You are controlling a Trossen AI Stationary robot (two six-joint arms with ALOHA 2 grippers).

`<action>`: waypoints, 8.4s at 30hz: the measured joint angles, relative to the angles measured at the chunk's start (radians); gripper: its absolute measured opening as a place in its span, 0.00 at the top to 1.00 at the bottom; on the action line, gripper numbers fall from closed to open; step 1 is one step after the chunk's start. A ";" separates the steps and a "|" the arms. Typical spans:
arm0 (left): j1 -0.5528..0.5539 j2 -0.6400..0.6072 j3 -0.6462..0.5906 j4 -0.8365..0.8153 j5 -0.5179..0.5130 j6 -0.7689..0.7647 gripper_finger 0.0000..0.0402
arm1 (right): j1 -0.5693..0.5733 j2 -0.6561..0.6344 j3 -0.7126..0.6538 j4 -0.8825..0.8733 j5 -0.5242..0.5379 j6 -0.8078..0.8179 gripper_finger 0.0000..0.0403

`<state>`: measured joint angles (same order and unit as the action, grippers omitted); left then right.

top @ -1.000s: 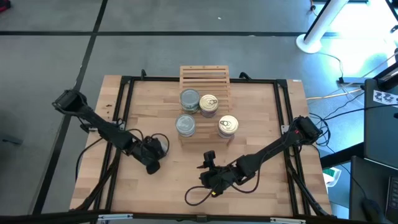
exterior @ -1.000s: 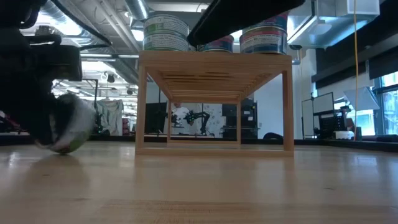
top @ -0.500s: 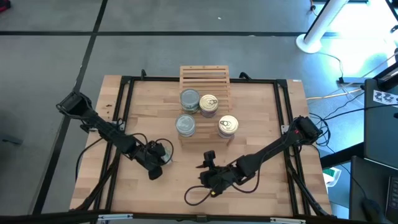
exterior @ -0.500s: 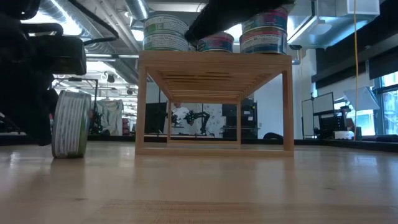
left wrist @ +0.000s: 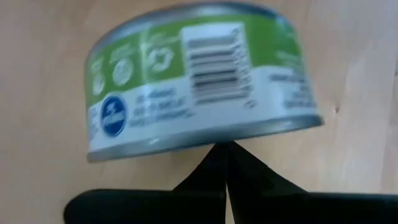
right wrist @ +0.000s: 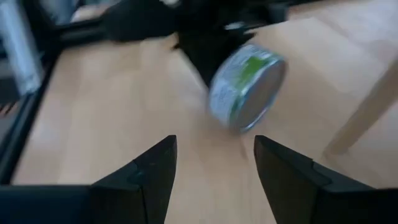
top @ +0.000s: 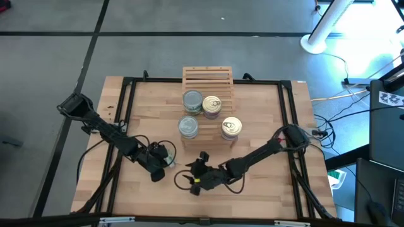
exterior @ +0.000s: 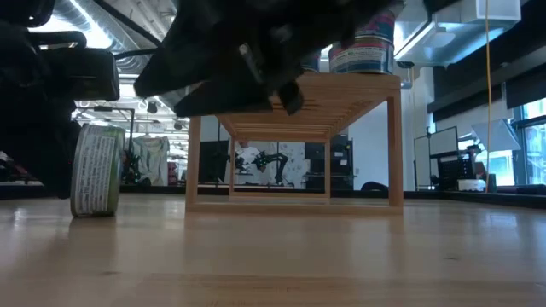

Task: Stack canned seafood by type on shelf
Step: Stack the green tuna can on top of the green tuna can on the shelf

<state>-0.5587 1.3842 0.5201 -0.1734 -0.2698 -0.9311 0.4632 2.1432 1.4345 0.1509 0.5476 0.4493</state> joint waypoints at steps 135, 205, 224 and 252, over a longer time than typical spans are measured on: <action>0.210 -0.076 0.349 -0.673 0.009 0.923 0.47 | -0.052 0.128 0.000 0.182 0.063 0.017 0.46; 0.275 -0.161 0.403 -0.631 0.339 0.541 0.67 | 0.020 0.054 0.001 0.112 0.088 -0.166 0.46; 0.291 -0.439 0.403 -0.192 0.187 0.149 0.67 | 0.095 -0.015 0.001 0.190 0.448 -0.552 0.46; 0.478 -0.328 0.404 -0.130 0.095 -0.223 0.67 | 0.050 -0.016 0.001 0.515 0.673 -1.324 0.46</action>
<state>-0.0807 1.0559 0.9237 -0.3034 -0.1745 -1.1545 0.5133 2.1273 1.4353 0.6656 1.2209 -0.8747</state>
